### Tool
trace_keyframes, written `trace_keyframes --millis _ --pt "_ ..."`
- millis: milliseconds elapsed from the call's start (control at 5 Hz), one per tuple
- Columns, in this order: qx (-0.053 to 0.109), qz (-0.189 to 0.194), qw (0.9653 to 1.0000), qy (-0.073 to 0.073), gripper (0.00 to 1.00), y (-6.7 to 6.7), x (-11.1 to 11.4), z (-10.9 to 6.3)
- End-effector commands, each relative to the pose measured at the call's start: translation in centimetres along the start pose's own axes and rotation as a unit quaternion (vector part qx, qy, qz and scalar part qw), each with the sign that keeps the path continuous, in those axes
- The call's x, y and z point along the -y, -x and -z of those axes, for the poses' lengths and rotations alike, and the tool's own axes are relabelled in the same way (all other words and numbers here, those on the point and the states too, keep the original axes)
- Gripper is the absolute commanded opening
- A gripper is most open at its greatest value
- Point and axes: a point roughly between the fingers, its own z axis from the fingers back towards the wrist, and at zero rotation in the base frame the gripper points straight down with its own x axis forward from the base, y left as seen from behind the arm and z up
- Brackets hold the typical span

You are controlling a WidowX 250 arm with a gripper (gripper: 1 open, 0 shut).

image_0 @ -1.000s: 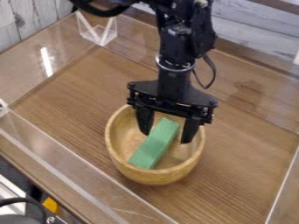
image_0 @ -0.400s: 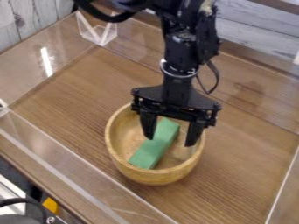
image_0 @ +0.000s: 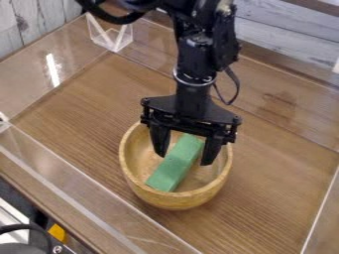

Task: Remove the green block from inside the brown bowl and put it on the table

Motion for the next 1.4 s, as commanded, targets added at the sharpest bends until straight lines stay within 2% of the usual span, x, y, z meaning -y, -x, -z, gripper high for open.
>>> trace_keyframes --millis 0,400,600,800,1200 --pt "0.02 -0.011 0.9997 0.005 1.0 -0.6 -0.5 -0.3" --pt "0.016 -0.028 0.9995 -0.002 1.0 -0.6 -1.6 1.3" --pt "0.016 -0.036 0.9992 -0.003 0.0 -0.3 -0.8 0.7" --pt "0.015 -0.044 0.9989 -0.004 0.0 0.1 -0.1 -0.1" --pt "0.017 -0.067 0.9976 0.005 0.0 -0.3 1.5 -1.3"
